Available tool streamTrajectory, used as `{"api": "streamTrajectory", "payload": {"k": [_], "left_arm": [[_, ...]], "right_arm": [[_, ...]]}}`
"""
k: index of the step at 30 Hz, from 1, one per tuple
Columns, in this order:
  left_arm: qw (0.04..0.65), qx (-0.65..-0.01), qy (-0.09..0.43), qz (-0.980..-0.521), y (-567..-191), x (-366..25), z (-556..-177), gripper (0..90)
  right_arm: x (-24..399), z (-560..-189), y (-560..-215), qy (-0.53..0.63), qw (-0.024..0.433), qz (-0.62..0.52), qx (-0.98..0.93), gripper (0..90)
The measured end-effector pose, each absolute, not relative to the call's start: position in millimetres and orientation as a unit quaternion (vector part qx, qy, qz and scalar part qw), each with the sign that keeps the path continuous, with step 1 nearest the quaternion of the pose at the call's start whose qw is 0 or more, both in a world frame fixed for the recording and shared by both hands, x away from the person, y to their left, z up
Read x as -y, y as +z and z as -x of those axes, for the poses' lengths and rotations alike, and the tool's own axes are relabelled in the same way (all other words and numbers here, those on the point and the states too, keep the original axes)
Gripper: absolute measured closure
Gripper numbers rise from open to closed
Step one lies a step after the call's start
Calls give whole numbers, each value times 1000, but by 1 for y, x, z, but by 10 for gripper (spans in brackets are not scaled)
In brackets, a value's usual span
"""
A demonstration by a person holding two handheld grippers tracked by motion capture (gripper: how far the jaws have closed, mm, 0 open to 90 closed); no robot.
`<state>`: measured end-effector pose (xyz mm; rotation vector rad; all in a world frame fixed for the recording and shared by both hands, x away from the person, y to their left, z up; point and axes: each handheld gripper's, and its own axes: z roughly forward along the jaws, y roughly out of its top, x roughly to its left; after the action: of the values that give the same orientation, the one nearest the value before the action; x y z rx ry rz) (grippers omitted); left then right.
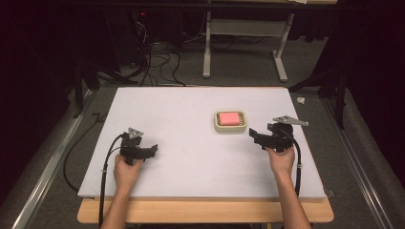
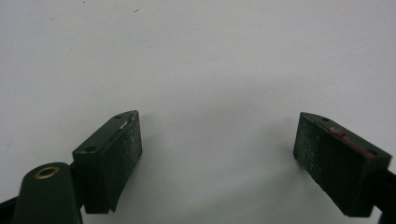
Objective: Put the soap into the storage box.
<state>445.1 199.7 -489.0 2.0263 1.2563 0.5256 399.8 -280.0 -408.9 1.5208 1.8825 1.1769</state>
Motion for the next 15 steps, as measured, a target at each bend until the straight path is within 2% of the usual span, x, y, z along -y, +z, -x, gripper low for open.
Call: {"api": "streamTrajectory", "payload": {"k": [15], "left_arm": [[343, -483, 203, -779, -489, -200, -445, 157]], "right_arm": [[279, -389, -414, 429, 219, -546, -685, 178]]}}
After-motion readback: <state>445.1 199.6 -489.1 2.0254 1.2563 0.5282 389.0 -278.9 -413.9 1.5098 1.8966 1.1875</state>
